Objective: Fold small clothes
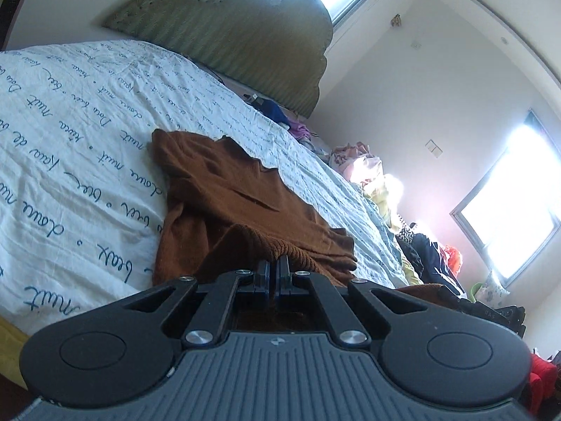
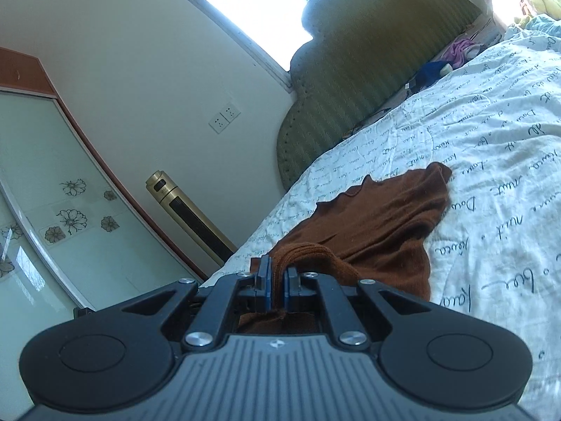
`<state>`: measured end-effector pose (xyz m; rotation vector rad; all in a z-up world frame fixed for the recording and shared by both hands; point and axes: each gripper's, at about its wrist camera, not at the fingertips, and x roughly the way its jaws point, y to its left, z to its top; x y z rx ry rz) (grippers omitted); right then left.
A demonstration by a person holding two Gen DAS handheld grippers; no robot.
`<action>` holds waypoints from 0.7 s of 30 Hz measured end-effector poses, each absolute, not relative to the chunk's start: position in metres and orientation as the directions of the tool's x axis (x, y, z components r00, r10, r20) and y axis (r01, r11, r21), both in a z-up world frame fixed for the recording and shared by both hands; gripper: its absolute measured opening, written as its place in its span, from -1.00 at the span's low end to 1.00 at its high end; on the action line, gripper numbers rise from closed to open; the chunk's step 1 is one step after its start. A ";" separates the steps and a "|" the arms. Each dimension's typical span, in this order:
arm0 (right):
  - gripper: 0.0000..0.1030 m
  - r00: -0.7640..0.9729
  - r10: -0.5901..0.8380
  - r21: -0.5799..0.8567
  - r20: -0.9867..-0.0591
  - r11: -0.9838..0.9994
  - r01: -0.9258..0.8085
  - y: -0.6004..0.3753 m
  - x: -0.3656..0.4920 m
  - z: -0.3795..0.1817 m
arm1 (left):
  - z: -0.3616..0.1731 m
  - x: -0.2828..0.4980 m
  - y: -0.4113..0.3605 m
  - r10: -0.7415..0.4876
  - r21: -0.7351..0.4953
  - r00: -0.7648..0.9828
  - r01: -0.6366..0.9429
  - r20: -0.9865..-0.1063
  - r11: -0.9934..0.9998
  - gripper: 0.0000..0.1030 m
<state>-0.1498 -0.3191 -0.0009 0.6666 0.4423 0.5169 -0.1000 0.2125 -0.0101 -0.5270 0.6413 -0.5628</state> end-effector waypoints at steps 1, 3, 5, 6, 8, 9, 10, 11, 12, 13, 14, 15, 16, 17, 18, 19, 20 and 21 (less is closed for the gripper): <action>-0.89 0.790 0.573 0.676 -0.218 0.672 -0.301 -0.320 -0.139 0.001 | -0.007 -0.092 0.212 -0.626 -0.609 0.666 0.314 -0.405 0.728 -0.95; -0.89 0.793 0.567 0.688 -0.224 0.668 -0.283 -0.324 -0.118 0.000 | 0.000 -0.072 0.212 -0.614 -0.609 0.671 0.297 -0.415 0.736 -0.95; -0.89 0.791 0.564 0.721 -0.236 0.648 -0.247 -0.331 -0.087 -0.007 | 0.004 -0.047 0.213 -0.611 -0.622 0.672 0.280 -0.417 0.732 -0.95; -0.89 0.792 0.562 0.733 -0.240 0.640 -0.232 -0.333 -0.075 -0.011 | 0.006 -0.034 0.213 -0.604 -0.625 0.674 0.264 -0.424 0.734 -0.95; -0.89 0.788 0.562 0.770 -0.250 0.609 -0.190 -0.339 -0.043 -0.022 | 0.008 -0.007 0.213 -0.600 -0.643 0.673 0.237 -0.432 0.729 -0.95; -0.89 0.784 0.564 0.785 -0.258 0.596 -0.170 -0.341 -0.030 -0.028 | 0.008 0.004 0.212 -0.595 -0.648 0.673 0.220 -0.440 0.729 -0.95; -0.89 0.780 0.564 0.804 -0.271 0.578 -0.139 -0.343 -0.014 -0.035 | 0.007 0.019 0.211 -0.591 -0.656 0.669 0.200 -0.452 0.728 -0.95; -0.89 0.778 0.565 0.819 -0.275 0.562 -0.118 -0.346 -0.001 -0.041 | 0.006 0.032 0.210 -0.589 -0.665 0.664 0.182 -0.461 0.725 -0.95; -0.89 0.776 0.564 0.827 -0.282 0.553 -0.102 -0.347 0.010 -0.046 | 0.004 0.045 0.208 -0.584 -0.670 0.663 0.164 -0.469 0.724 -0.96; -0.89 0.774 0.561 0.832 -0.295 0.550 -0.081 -0.347 0.022 -0.050 | 0.003 0.056 0.206 -0.579 -0.671 0.662 0.152 -0.477 0.726 -0.96; -0.89 0.766 0.562 0.836 -0.312 0.546 -0.060 -0.348 0.036 -0.055 | 0.001 0.067 0.205 -0.574 -0.671 0.659 0.140 -0.486 0.729 -0.96; -0.89 0.760 0.563 0.839 -0.325 0.543 -0.044 -0.348 0.046 -0.058 | -0.001 0.078 0.204 -0.568 -0.672 0.658 0.126 -0.494 0.730 -0.96; -0.89 0.755 0.560 0.840 -0.342 0.542 -0.021 -0.348 0.059 -0.062 | -0.004 0.091 0.204 -0.568 -0.680 0.655 0.111 -0.497 0.724 -0.96; -0.88 0.749 0.559 0.843 -0.356 0.539 -0.002 -0.348 0.070 -0.065 | -0.007 0.102 0.204 -0.568 -0.687 0.651 0.098 -0.503 0.720 -0.96; -0.88 0.743 0.560 0.847 -0.367 0.531 0.017 -0.350 0.081 -0.069 | -0.011 0.114 0.204 -0.564 -0.691 0.646 0.077 -0.515 0.719 -0.96; -0.88 0.741 0.554 0.848 -0.380 0.529 0.039 -0.350 0.091 -0.072 | -0.015 0.124 0.205 -0.563 -0.698 0.640 0.057 -0.523 0.713 -0.96; -0.88 0.737 0.551 0.846 -0.392 0.531 0.053 -0.350 0.100 -0.075 | -0.019 0.132 0.206 -0.565 -0.706 0.636 0.045 -0.525 0.707 -0.96; -0.88 0.729 0.550 0.842 -0.409 0.535 0.068 -0.349 0.108 -0.078 | -0.025 0.142 0.207 -0.559 -0.706 0.631 0.024 -0.539 0.708 -0.96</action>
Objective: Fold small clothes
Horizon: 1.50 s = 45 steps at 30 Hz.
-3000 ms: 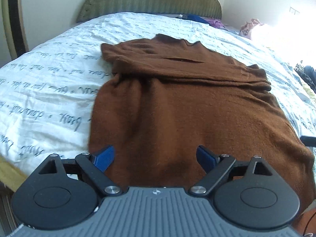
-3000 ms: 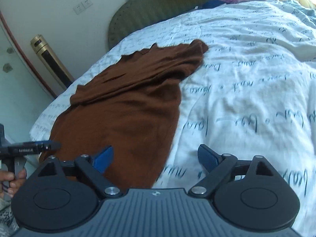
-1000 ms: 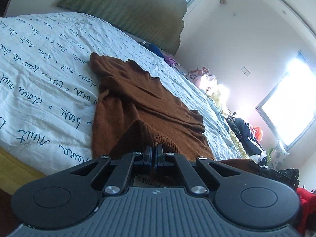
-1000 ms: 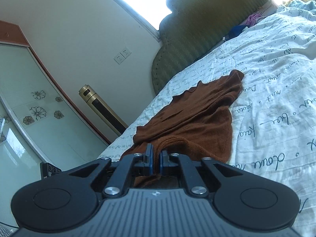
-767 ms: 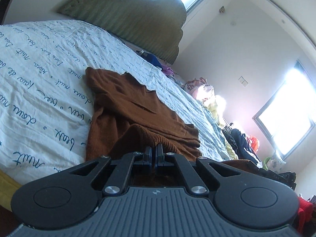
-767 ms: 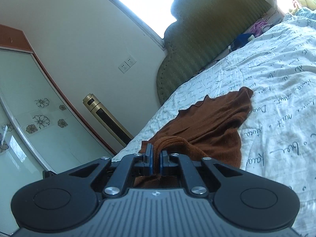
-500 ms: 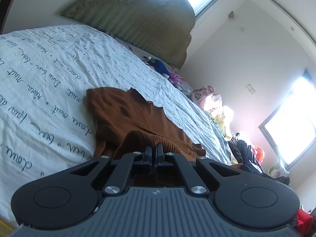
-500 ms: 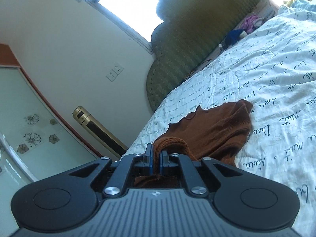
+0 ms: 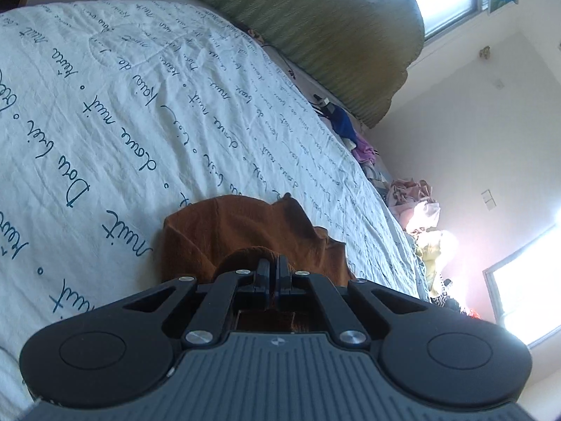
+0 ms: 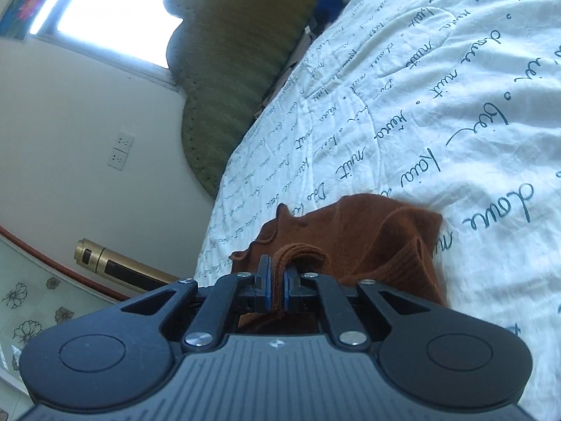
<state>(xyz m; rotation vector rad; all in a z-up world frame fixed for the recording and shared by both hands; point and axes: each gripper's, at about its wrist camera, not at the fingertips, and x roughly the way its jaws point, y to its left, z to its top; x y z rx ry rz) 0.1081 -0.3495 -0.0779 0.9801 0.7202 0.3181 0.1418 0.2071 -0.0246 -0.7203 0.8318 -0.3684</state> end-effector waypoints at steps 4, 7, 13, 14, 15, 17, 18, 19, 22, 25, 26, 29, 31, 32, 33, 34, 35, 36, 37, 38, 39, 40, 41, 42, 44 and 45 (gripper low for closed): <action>-0.86 0.686 0.543 0.818 -0.484 0.559 0.135 -0.345 0.141 -0.093 | -0.050 0.167 0.215 -0.543 -0.711 0.606 -0.054 -0.581 0.701 -0.96; -0.83 0.669 0.539 0.807 -0.512 0.570 0.158 -0.340 0.158 -0.100 | -0.066 0.177 0.225 -0.535 -0.721 0.602 -0.100 -0.593 0.686 -0.96; -0.15 0.612 0.555 0.780 -0.564 0.602 0.172 -0.332 0.182 -0.103 | -0.078 0.198 0.230 -0.512 -0.697 0.573 -0.150 -0.639 0.701 -0.90; 0.37 0.610 0.576 0.789 -0.545 0.598 0.140 -0.332 0.182 -0.098 | -0.077 0.197 0.234 -0.503 -0.695 0.581 -0.158 -0.640 0.702 -0.87; 0.62 0.621 0.580 0.787 -0.528 0.609 0.101 -0.333 0.178 -0.088 | -0.071 0.194 0.239 -0.462 -0.668 0.593 -0.180 -0.660 0.722 -0.88; 0.96 0.652 0.517 0.720 -0.554 0.691 0.065 -0.335 0.164 -0.061 | -0.053 0.181 0.246 -0.430 -0.635 0.621 -0.144 -0.655 0.759 -0.88; 0.96 0.667 0.492 0.677 -0.559 0.735 0.025 -0.337 0.153 -0.045 | -0.041 0.170 0.248 -0.429 -0.622 0.627 -0.114 -0.650 0.774 -0.88; 0.95 0.679 0.492 0.649 -0.545 0.760 -0.031 -0.338 0.139 -0.031 | -0.030 0.159 0.246 -0.435 -0.610 0.629 -0.079 -0.644 0.789 -0.88; 0.94 0.696 0.453 0.576 -0.557 0.815 -0.069 -0.341 0.094 -0.012 | 0.002 0.110 0.224 -0.500 -0.575 0.611 0.089 -0.613 0.813 -0.50; 0.94 0.686 0.416 0.511 -0.597 0.856 -0.074 -0.340 0.044 -0.017 | 0.004 0.069 0.189 -0.499 -0.480 0.574 0.200 -0.649 0.854 -0.10; 0.94 0.673 0.415 0.518 -0.612 0.854 -0.056 -0.341 0.032 -0.023 | -0.001 0.062 0.181 -0.465 -0.432 0.558 0.201 -0.687 0.879 -0.10; 0.95 0.662 0.404 0.559 -0.631 0.829 0.027 -0.349 0.001 -0.046 | -0.032 0.048 0.178 -0.384 -0.357 0.521 0.157 -0.762 0.921 0.11; 0.94 0.631 0.469 0.628 -0.619 0.777 0.038 -0.352 -0.004 -0.065 | -0.053 0.049 0.192 -0.389 -0.396 0.498 0.097 -0.775 0.913 0.35; 0.94 0.623 0.480 0.649 -0.617 0.758 0.058 -0.352 -0.004 -0.074 | -0.058 0.050 0.196 -0.411 -0.428 0.494 0.083 -0.766 0.900 0.37; 0.95 0.622 0.484 0.661 -0.616 0.746 0.074 -0.349 -0.005 -0.082 | -0.058 0.051 0.200 -0.430 -0.450 0.497 0.087 -0.753 0.889 0.50; 0.97 0.635 0.492 0.663 -0.595 0.747 0.043 -0.343 -0.005 -0.085 | -0.058 0.054 0.199 -0.446 -0.468 0.490 0.087 -0.749 0.880 0.49; 0.93 0.649 0.504 0.664 -0.570 0.748 0.003 -0.339 -0.005 -0.086 | -0.059 0.056 0.200 -0.444 -0.473 0.484 0.070 -0.754 0.878 0.46; 0.84 0.647 0.519 0.676 -0.558 0.737 -0.009 -0.336 -0.003 -0.089 | -0.059 0.058 0.200 -0.444 -0.478 0.482 0.059 -0.755 0.876 0.08; -0.27 0.635 0.547 0.692 -0.546 0.722 -0.027 -0.330 0.000 -0.091 | -0.060 0.060 0.200 -0.469 -0.502 0.454 0.055 -0.758 0.863 -0.86; -0.84 0.608 0.556 0.687 -0.566 0.727 -0.025 -0.324 0.005 -0.093 | -0.064 0.064 0.202 -0.503 -0.537 0.417 0.041 -0.757 0.843 -0.82; -0.86 0.611 0.525 0.643 -0.592 0.765 -0.034 -0.317 0.007 -0.089 | -0.064 0.064 0.201 -0.508 -0.545 0.418 0.034 -0.753 0.838 -0.85; -0.86 0.613 0.507 0.602 -0.606 0.796 -0.064 -0.311 0.007 -0.083 | -0.063 0.063 0.201 -0.498 -0.531 0.419 0.042 -0.760 0.846 -0.85; -0.86 0.620 0.502 0.594 -0.602 0.801 -0.072 -0.310 0.006 -0.077 | -0.062 0.061 0.204 -0.498 -0.532 0.415 0.039 -0.761 0.846 -0.85; -0.86 0.633 0.504 0.595 -0.588 0.799 -0.084 -0.312 0.003 -0.068 | -0.060 0.059 0.206 -0.501 -0.532 0.412 0.045 -0.761 0.845 -0.85; -0.87 0.656 0.467 0.551 -0.593 0.829 -0.093 -0.317 -0.003 -0.054 | -0.055 0.054 0.208 -0.476 -0.503 0.416 0.050 -0.775 0.863 -0.84; -0.87 0.656 0.462 0.542 -0.597 0.835 -0.094 -0.321 -0.005 -0.052 | -0.055 0.052 0.207 -0.474 -0.495 0.412 0.062 -0.779 0.867 -0.84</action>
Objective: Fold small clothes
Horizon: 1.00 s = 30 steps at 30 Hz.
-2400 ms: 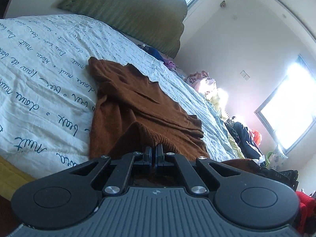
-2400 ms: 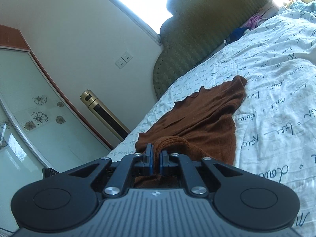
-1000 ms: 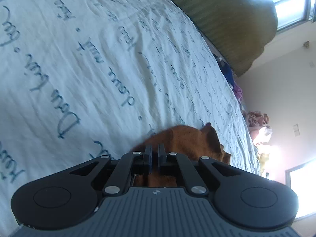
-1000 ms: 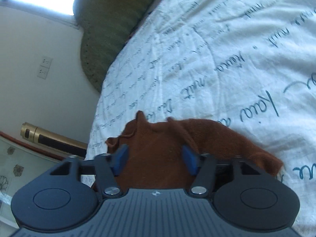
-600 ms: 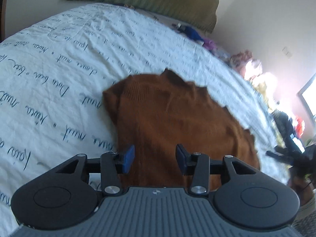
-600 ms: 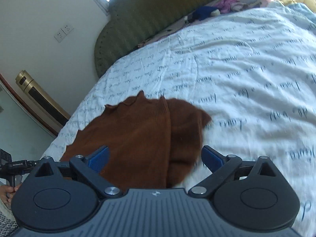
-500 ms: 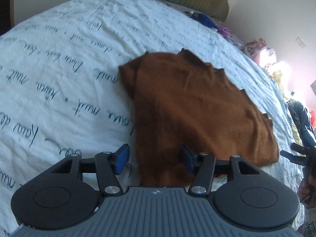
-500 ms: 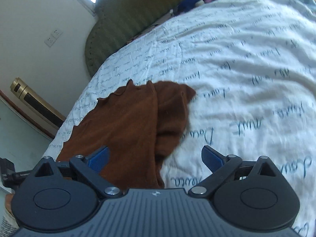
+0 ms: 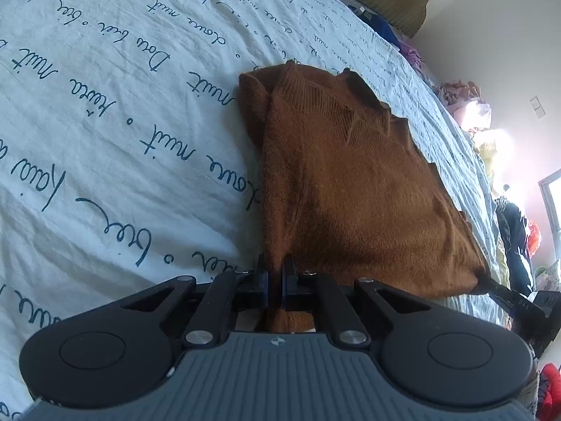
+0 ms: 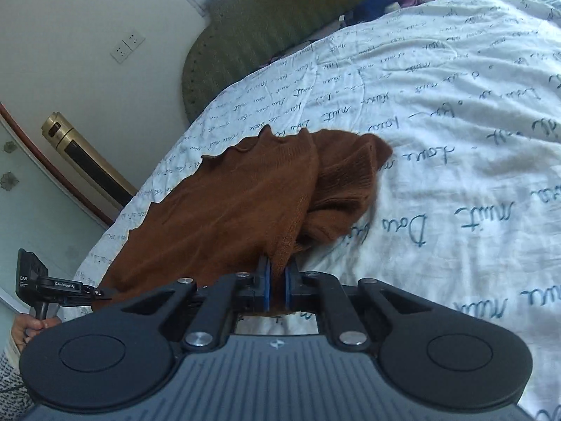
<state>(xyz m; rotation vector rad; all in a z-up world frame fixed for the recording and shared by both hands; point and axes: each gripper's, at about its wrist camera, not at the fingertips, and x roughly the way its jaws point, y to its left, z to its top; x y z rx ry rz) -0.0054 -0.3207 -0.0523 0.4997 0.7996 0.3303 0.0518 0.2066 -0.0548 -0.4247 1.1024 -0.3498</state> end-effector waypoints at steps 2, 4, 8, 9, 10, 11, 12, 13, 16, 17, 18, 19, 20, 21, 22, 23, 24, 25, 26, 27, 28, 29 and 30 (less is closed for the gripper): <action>-0.90 0.642 0.405 0.483 -0.651 0.874 -0.061 -0.325 -0.008 -0.060 | -0.059 0.047 0.204 -0.436 -0.447 0.407 0.073 -0.803 0.892 -0.80; -0.92 0.596 0.381 0.439 -0.707 0.897 -0.052 -0.327 -0.009 -0.080 | -0.058 0.042 0.204 -0.421 -0.425 0.409 0.088 -0.809 0.901 -0.74; -0.45 0.616 0.349 0.438 -0.707 0.899 -0.006 -0.340 -0.013 -0.066 | -0.032 0.034 0.213 -0.312 -0.303 0.445 0.095 -0.839 0.948 -0.46; -0.30 0.644 0.304 0.396 -0.702 0.918 -0.001 -0.340 -0.015 -0.053 | -0.018 0.031 0.214 -0.267 -0.255 0.481 0.091 -0.835 0.963 -0.48; -0.03 0.673 0.278 0.361 -0.685 0.932 -0.017 -0.337 -0.016 -0.039 | -0.003 0.030 0.211 -0.226 -0.207 0.522 0.095 -0.822 0.974 -0.45; 0.25 0.690 0.268 0.334 -0.672 0.942 -0.040 -0.333 -0.015 -0.029 | 0.011 0.030 0.206 -0.221 -0.189 0.552 0.114 -0.804 0.975 -0.33; 0.34 0.715 0.257 0.302 -0.650 0.951 -0.067 -0.326 -0.012 -0.018 | 0.025 0.032 0.197 -0.239 -0.195 0.578 0.137 -0.780 0.971 -0.01; 0.35 0.736 0.256 0.276 -0.627 0.956 -0.098 -0.317 -0.008 -0.010 | 0.034 0.036 0.186 -0.260 -0.209 0.600 0.154 -0.757 0.966 0.41; 0.33 0.740 0.275 0.209 -0.613 0.960 -0.184 -0.281 0.019 -0.008 | 0.039 0.061 0.140 -0.307 -0.220 0.631 0.214 -0.712 0.952 0.67; 0.33 0.739 0.274 0.192 -0.615 0.961 -0.197 -0.271 0.028 -0.012 | 0.034 0.071 0.128 -0.302 -0.215 0.635 0.212 -0.711 0.953 0.67; 0.33 0.727 0.283 0.184 -0.625 0.959 -0.215 -0.258 0.039 -0.018 | 0.025 0.082 0.114 -0.297 -0.213 0.633 0.209 -0.715 0.955 0.67; 0.32 0.711 0.296 0.187 -0.638 0.955 -0.230 -0.246 0.050 -0.027 | 0.013 0.094 0.097 -0.283 -0.194 0.623 0.209 -0.729 0.959 0.67; 0.32 0.703 0.302 0.188 -0.644 0.953 -0.237 -0.238 0.057 -0.034 | 0.002 0.105 0.087 -0.261 -0.173 0.620 0.200 -0.740 0.964 0.67; 0.32 0.692 0.304 0.182 -0.655 0.952 -0.246 -0.228 0.064 -0.041 | -0.012 0.115 0.079 -0.241 -0.165 0.608 0.179 -0.756 0.970 0.67; 0.32 0.680 0.299 0.167 -0.670 0.953 -0.254 -0.218 0.069 -0.050 | -0.025 0.123 0.074 -0.225 -0.154 0.593 0.168 -0.773 0.974 0.67; 0.32 0.675 0.289 0.152 -0.678 0.955 -0.256 -0.213 0.072 -0.056 | -0.036 0.129 0.070 -0.211 -0.143 0.580 0.162 -0.787 0.977 0.67; 0.32 0.671 0.270 0.127 -0.690 0.959 -0.255 -0.208 0.074 -0.064 | -0.049 0.134 0.070 -0.187 -0.127 0.567 0.145 -0.802 0.981 0.68; 0.31 0.670 0.247 0.099 -0.700 0.963 -0.252 -0.206 0.074 -0.070 | -0.058 0.134 0.069 -0.169 -0.100 0.576 0.149 -0.800 0.984 0.73; 0.32 0.671 0.239 0.088 -0.702 0.964 -0.252 -0.209 0.074 -0.076 | -0.061 0.132 0.066 -0.158 -0.069 0.595 0.170 -0.788 0.983 0.76; 0.32 0.675 0.243 0.090 -0.697 0.963 -0.255 -0.213 0.072 -0.078 | -0.063 0.129 0.063 -0.140 -0.035 0.600 0.184 -0.788 0.982 0.77; 0.32 0.684 0.233 0.068 -0.691 0.963 -0.259 -0.219 0.070 -0.080 | -0.063 0.127 0.061 -0.125 -0.013 0.601 0.188 -0.789 0.982 0.77; 0.32 0.690 0.217 0.042 -0.691 0.964 -0.261 -0.223 0.069 -0.081 | -0.062 0.126 0.060 -0.119 -0.007 0.599 0.187 -0.792 0.982 0.77; 0.33 0.695 0.204 0.026 -0.689 0.966 -0.257 -0.228 0.067 -0.081 | -0.062 0.126 0.061 -0.120 -0.010 0.597 0.184 -0.793 0.983 0.78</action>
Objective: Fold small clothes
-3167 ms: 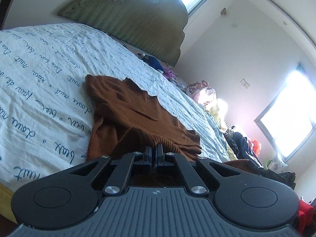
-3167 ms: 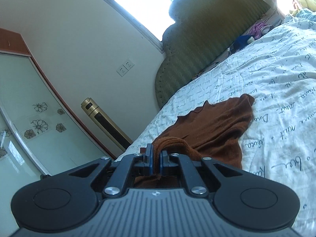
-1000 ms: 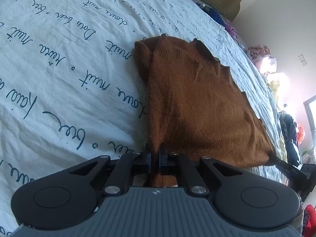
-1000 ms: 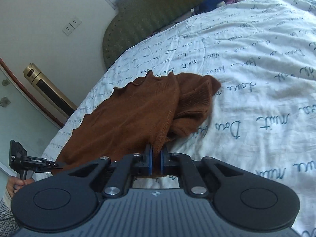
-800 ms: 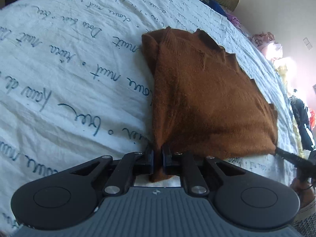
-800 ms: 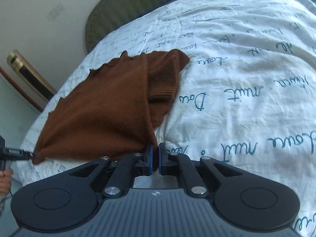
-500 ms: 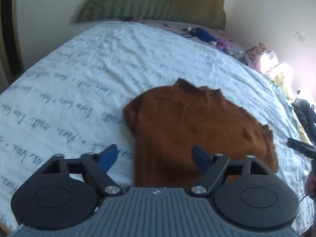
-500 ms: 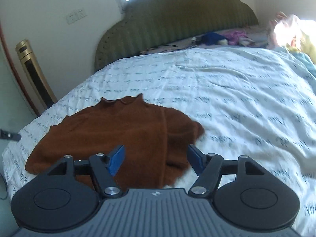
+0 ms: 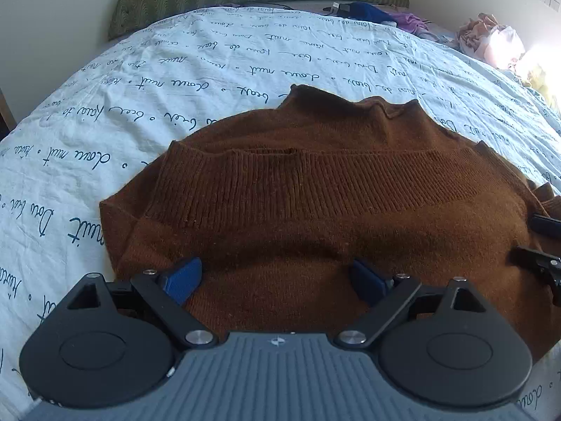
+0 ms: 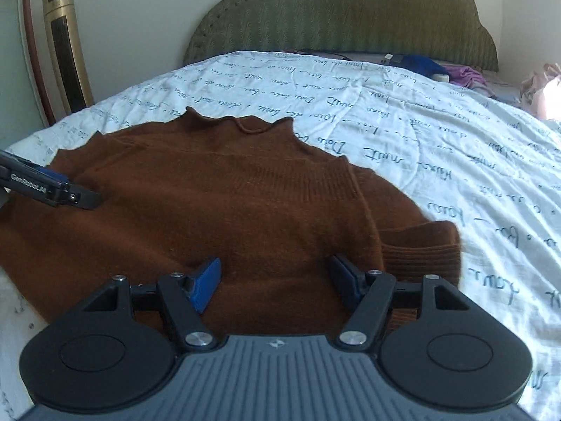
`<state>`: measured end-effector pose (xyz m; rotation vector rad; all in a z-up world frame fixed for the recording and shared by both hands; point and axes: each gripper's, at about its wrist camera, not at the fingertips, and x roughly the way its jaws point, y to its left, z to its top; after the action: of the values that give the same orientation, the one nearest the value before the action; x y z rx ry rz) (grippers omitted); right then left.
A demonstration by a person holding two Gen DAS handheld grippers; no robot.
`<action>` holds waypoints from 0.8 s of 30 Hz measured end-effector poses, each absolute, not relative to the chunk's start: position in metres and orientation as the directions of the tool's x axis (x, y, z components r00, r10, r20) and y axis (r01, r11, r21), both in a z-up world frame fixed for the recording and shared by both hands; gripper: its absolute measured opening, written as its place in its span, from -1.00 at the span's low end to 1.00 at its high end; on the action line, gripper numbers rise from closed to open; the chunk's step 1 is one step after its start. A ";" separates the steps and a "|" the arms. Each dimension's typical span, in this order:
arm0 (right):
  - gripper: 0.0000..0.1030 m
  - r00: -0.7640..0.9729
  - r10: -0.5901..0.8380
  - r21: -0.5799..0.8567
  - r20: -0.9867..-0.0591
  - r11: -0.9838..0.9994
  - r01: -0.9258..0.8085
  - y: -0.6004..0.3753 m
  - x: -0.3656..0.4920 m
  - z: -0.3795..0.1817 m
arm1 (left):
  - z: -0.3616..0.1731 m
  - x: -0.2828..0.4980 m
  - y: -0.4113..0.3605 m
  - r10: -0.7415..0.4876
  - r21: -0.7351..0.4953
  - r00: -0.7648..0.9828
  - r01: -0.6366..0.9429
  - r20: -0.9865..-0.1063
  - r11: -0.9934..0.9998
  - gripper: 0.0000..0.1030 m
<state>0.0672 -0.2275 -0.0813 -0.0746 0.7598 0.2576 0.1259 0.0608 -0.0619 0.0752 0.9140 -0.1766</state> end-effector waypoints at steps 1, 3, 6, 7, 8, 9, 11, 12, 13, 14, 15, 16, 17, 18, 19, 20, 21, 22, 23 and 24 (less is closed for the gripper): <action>0.33 0.694 0.206 0.036 -0.690 0.967 -0.251 -0.235 0.068 -0.081 | -0.062 0.126 0.062 -0.121 -0.014 0.598 0.182 -0.792 0.983 0.78; 0.33 0.683 0.227 0.059 -0.694 0.964 -0.260 -0.242 0.068 -0.081 | -0.061 0.125 0.063 -0.121 -0.009 0.602 0.186 -0.789 0.983 0.78; 0.33 0.671 0.198 0.036 -0.715 0.968 -0.248 -0.236 0.069 -0.072 | -0.059 0.122 0.061 -0.117 0.006 0.606 0.197 -0.787 0.980 0.78; 0.35 0.669 0.187 0.033 -0.719 0.971 -0.236 -0.233 0.069 -0.068 | -0.058 0.123 0.061 -0.118 0.007 0.604 0.201 -0.788 0.980 0.78; 0.46 0.671 0.182 0.032 -0.719 0.973 -0.229 -0.230 0.068 -0.065 | -0.058 0.123 0.062 -0.122 0.003 0.602 0.202 -0.789 0.979 0.78; 0.54 0.674 0.179 0.033 -0.716 0.974 -0.224 -0.227 0.068 -0.062 | -0.057 0.123 0.064 -0.130 -0.006 0.599 0.205 -0.790 0.979 0.78; 0.66 0.681 0.174 0.030 -0.712 0.976 -0.218 -0.220 0.066 -0.056 | -0.056 0.123 0.066 -0.140 -0.016 0.596 0.209 -0.791 0.978 0.78; 0.66 0.681 0.171 0.025 -0.712 0.975 -0.219 -0.215 0.066 -0.054 | -0.056 0.123 0.066 -0.144 -0.019 0.595 0.212 -0.790 0.977 0.78; 0.66 0.682 0.170 0.019 -0.712 0.975 -0.223 -0.210 0.066 -0.052 | -0.056 0.122 0.067 -0.147 -0.020 0.595 0.215 -0.790 0.976 0.79; 0.67 0.684 0.168 0.013 -0.710 0.974 -0.226 -0.206 0.066 -0.051 | -0.056 0.122 0.067 -0.150 -0.020 0.594 0.219 -0.790 0.976 0.79; 0.67 0.686 0.168 0.011 -0.708 0.974 -0.227 -0.203 0.066 -0.051 | -0.056 0.122 0.067 -0.153 -0.023 0.594 0.220 -0.790 0.975 0.80; 0.69 0.684 0.169 0.013 -0.710 0.974 -0.226 -0.200 0.066 -0.052 | -0.057 0.121 0.067 -0.158 -0.026 0.594 0.226 -0.788 0.974 0.82; 0.74 0.677 0.167 0.013 -0.717 0.974 -0.226 -0.199 0.068 -0.056 | -0.057 0.121 0.067 -0.162 -0.025 0.594 0.232 -0.788 0.972 0.83; 0.79 0.670 0.149 -0.005 -0.727 0.975 -0.222 -0.198 0.069 -0.061 | -0.057 0.121 0.068 -0.165 -0.026 0.596 0.235 -0.786 0.972 0.83; 0.94 0.660 0.093 -0.059 -0.746 0.977 -0.205 -0.198 0.071 -0.070 | -0.056 0.120 0.070 -0.171 -0.030 0.597 0.240 -0.784 0.970 0.83; 1.00 0.660 0.058 -0.095 -0.749 0.977 -0.193 -0.201 0.073 -0.079 | -0.053 0.120 0.074 -0.178 -0.036 0.599 0.240 -0.781 0.970 0.83; 1.00 0.669 0.075 -0.070 -0.740 0.980 -0.186 -0.207 0.073 -0.082 | -0.048 0.119 0.083 -0.192 -0.056 0.605 0.236 -0.773 0.970 0.82; 1.00 0.671 0.092 -0.020 -0.736 0.987 -0.158 -0.215 0.071 -0.081 | -0.042 0.118 0.093 -0.182 -0.054 0.617 0.221 -0.766 0.974 0.84; 1.00 0.669 0.078 -0.005 -0.739 0.993 -0.121 -0.218 0.069 -0.076 | -0.038 0.117 0.102 -0.173 -0.049 0.629 0.209 -0.758 0.977 0.86; 1.00 0.670 0.066 -0.006 -0.739 0.994 -0.105 -0.217 0.067 -0.071 | -0.029 0.117 0.115 -0.162 -0.038 0.649 0.201 -0.743 0.979 0.90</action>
<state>0.0674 -0.2169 -0.0714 -0.0488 0.8309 0.0964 0.1168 0.1154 -0.0295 0.0495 0.8397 -0.2058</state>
